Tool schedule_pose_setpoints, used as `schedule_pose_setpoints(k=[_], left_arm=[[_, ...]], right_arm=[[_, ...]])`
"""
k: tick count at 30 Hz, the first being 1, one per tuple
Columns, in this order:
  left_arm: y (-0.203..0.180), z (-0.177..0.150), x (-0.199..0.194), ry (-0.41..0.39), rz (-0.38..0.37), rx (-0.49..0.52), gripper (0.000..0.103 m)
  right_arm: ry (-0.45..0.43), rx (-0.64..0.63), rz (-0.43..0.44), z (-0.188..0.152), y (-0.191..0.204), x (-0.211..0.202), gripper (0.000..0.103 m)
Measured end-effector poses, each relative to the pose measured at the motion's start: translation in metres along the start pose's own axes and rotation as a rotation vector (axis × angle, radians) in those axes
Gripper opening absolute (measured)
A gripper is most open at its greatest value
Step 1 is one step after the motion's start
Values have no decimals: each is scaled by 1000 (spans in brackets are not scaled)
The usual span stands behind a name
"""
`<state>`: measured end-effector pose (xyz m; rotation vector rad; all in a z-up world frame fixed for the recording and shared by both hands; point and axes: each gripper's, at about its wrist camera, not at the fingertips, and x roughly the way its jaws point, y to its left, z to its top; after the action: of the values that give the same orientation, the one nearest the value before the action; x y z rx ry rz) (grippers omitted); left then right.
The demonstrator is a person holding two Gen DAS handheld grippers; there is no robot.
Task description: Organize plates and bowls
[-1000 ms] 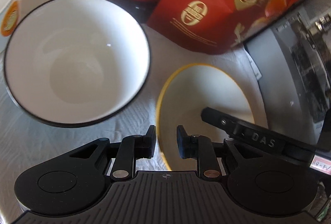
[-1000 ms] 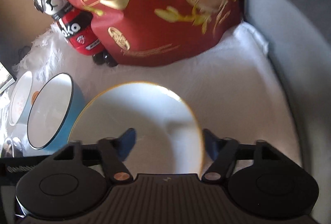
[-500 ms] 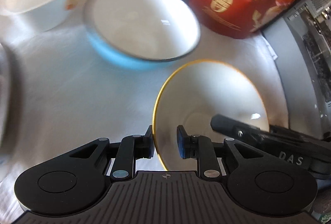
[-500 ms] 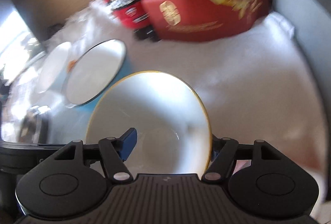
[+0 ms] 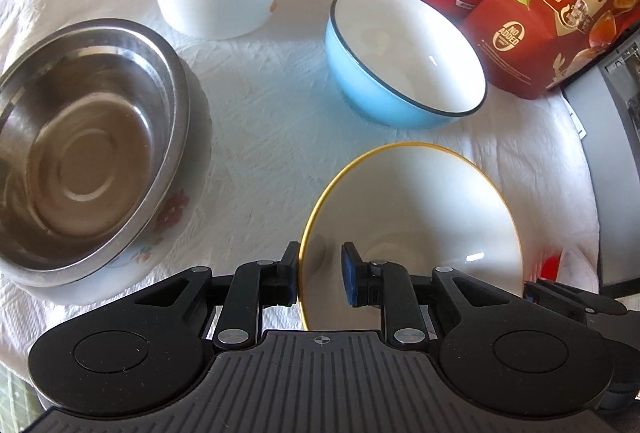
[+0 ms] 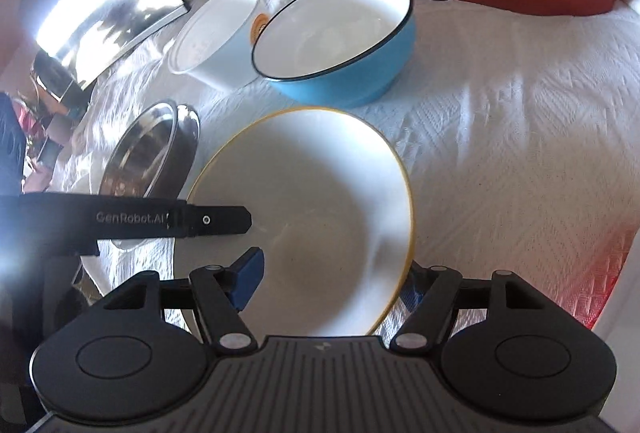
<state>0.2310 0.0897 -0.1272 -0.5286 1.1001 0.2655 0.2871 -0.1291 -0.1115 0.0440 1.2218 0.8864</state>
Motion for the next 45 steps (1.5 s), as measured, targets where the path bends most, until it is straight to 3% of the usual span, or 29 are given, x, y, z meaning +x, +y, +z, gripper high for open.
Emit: schedule_pose_setpoints(k=[8, 12, 20, 26, 30, 35, 37, 39, 41, 45], left_arm=[[1, 1, 3, -1, -24, 11, 21], [7, 8, -9, -45, -62, 40, 21], [17, 70, -32, -120, -154, -17, 21], [9, 118, 3, -99, -110, -54, 22], [5, 134, 31, -61, -67, -39, 22], [4, 144, 60, -2, -75, -43, 22], [3, 147, 68, 15, -92, -27, 22], [0, 149, 76, 25, -94, -22, 22], [-1, 150, 84, 43, -95, -26, 22], [-1, 149, 86, 76, -120, -33, 22]], right_arm=[[-13, -4, -11, -5, -1, 1, 70], [-26, -1, -27, -4, -2, 0, 70], [-188, -52, -109, 36, -3, -45, 79], [-202, -19, -160, 82, -12, -37, 86], [-160, 32, -143, 105, -24, -16, 86], [-107, 76, -98, 128, -38, 25, 86], [-85, 81, -90, 136, -40, 40, 82], [-64, 82, -90, 141, -41, 52, 65], [-46, 80, -81, 144, -40, 60, 58], [-27, 86, -71, 144, -39, 64, 54]])
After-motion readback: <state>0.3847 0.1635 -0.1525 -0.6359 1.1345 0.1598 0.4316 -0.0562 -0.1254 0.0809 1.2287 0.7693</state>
